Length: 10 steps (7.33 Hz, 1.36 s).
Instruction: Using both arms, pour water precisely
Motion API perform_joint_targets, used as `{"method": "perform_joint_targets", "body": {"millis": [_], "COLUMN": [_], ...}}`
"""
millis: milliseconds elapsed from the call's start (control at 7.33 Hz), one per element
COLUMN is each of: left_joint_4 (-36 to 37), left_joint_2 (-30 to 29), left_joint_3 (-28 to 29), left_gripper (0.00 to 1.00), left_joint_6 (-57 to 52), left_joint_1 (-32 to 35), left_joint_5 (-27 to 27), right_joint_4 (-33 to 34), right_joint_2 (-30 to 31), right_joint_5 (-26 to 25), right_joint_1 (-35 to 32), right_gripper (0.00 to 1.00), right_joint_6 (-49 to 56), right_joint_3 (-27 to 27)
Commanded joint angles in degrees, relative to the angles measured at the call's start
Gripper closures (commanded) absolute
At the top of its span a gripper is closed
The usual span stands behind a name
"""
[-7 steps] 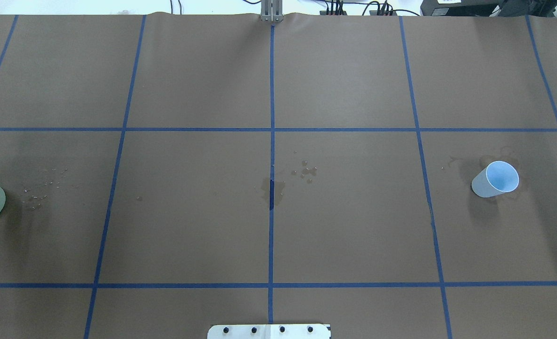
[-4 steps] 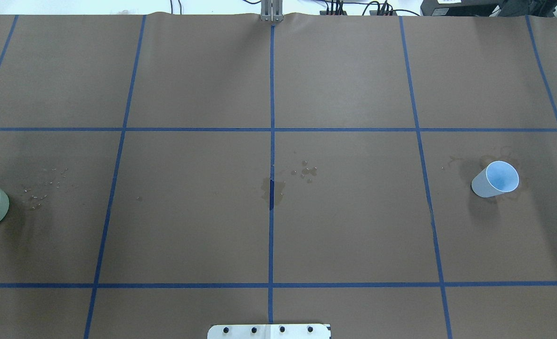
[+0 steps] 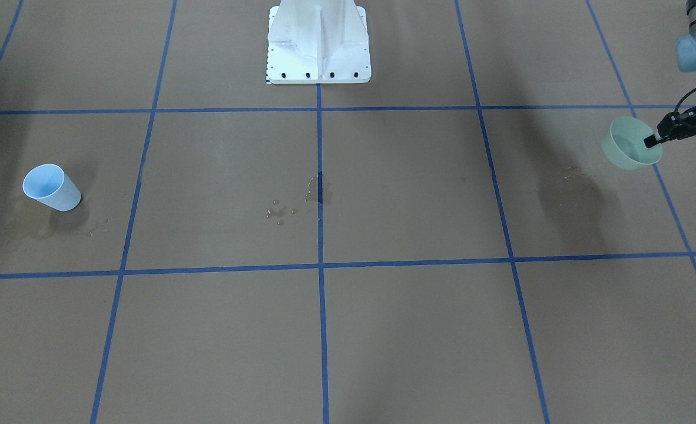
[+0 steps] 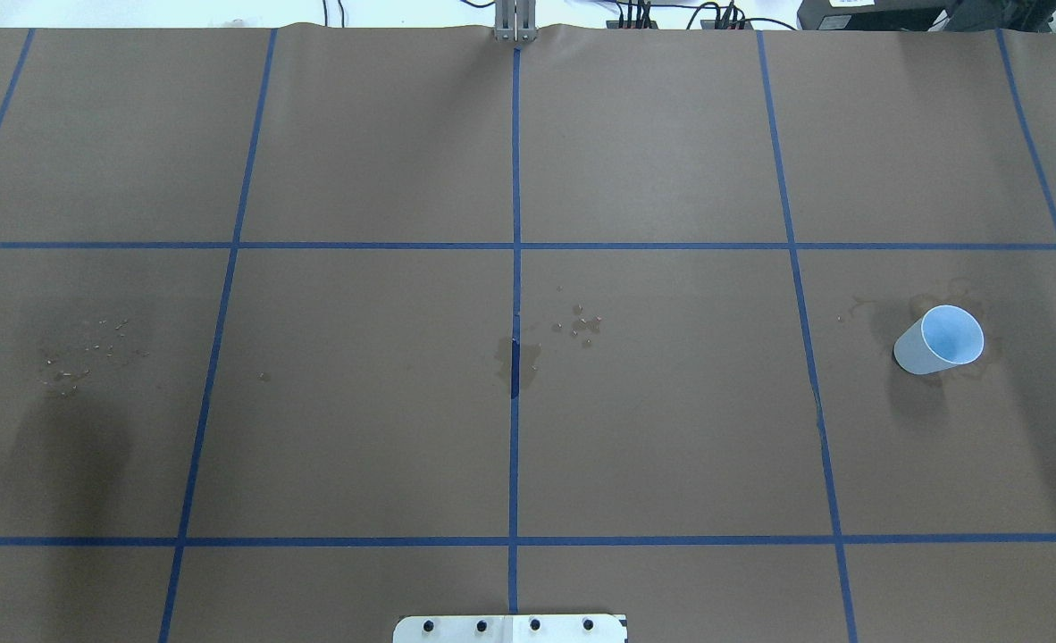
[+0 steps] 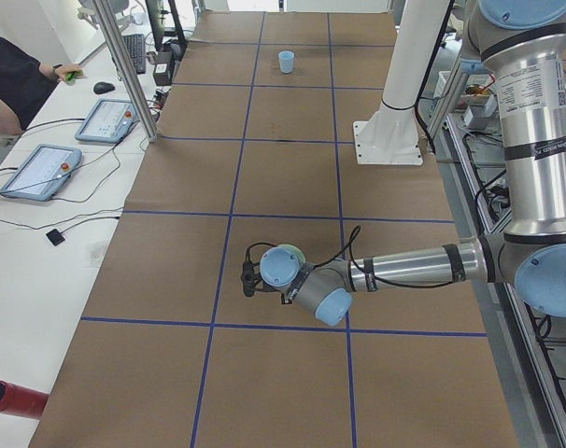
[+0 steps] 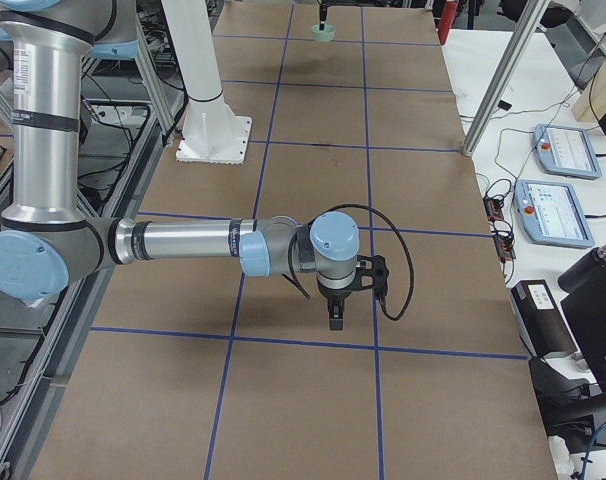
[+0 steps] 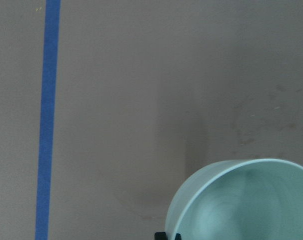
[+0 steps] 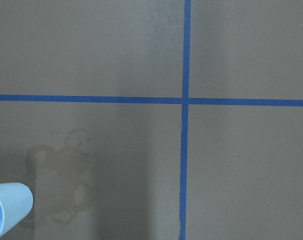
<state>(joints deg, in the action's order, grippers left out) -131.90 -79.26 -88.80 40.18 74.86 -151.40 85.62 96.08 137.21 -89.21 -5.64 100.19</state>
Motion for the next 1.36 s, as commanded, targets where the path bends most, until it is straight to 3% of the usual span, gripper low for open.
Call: {"method": "perform_joint_targets", "body": {"millis": [0,273,546,682,955,1228], "left_joint_4": [5.05,5.95,6.83,10.14,28.27,29.26], "left_joint_2": [-9.80,-19.57,-31.18,-35.39,-49.25,-57.20], "left_joint_3": [-1.82,-1.91,-2.17,-2.08,-0.95,7.35], "left_gripper": [1.00,1.00,1.00,1.00,1.00,1.00], "left_joint_6": [11.78,26.19,44.91,49.08,49.73,53.32], "left_joint_1": [0.46,-3.73,-11.71,-16.63,-26.47,-32.13], "left_joint_5": [0.05,0.49,4.34,8.88,21.08,28.33], "right_joint_4": [-0.19,-0.19,-0.10,0.07,0.16,0.16], "right_joint_2": [-0.02,0.07,0.51,0.25,-1.23,-2.04], "right_joint_5": [0.07,-0.10,-0.02,-0.10,-0.19,0.07], "right_joint_1": [0.00,0.00,0.00,0.09,0.26,0.26], "right_gripper": [0.00,0.00,0.00,0.00,0.00,0.00], "right_joint_6": [-0.16,-0.07,-0.25,-0.60,-0.69,-0.78], "right_joint_3": [0.27,1.06,1.94,1.85,1.85,1.76]}}
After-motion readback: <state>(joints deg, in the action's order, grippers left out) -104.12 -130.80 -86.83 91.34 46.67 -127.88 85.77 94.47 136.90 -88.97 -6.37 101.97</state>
